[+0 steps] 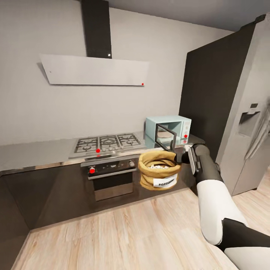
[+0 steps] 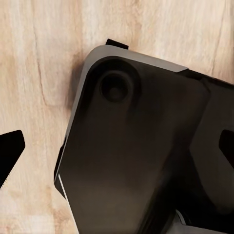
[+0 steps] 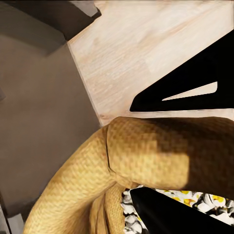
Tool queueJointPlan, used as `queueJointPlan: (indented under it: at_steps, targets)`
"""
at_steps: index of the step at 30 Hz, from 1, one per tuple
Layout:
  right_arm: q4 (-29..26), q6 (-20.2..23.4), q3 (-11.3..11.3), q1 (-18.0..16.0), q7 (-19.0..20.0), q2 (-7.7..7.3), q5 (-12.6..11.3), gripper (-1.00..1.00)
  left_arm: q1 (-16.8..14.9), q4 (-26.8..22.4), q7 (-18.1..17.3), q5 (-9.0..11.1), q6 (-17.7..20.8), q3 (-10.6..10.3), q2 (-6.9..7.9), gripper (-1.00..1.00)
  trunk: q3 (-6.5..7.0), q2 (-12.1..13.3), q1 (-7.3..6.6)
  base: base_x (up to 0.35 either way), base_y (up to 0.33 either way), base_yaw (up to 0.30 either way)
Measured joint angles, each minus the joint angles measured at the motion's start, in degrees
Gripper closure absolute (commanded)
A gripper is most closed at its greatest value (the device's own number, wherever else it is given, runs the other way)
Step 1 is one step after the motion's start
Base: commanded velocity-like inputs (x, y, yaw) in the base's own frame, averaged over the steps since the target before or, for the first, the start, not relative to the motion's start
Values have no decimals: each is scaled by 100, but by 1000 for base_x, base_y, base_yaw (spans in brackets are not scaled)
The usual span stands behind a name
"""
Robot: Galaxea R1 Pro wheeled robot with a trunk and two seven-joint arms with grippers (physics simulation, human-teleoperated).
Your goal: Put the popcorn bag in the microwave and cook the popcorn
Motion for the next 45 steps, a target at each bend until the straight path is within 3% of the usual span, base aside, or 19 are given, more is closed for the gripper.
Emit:
queueJointPlan:
  at_steps: [45]
  targets:
    - [2, -2, 0, -1, 4, 1, 23, 100, -2, 9, 2, 61, 6, 30, -3, -100, 0, 0, 0, 0, 0, -225]
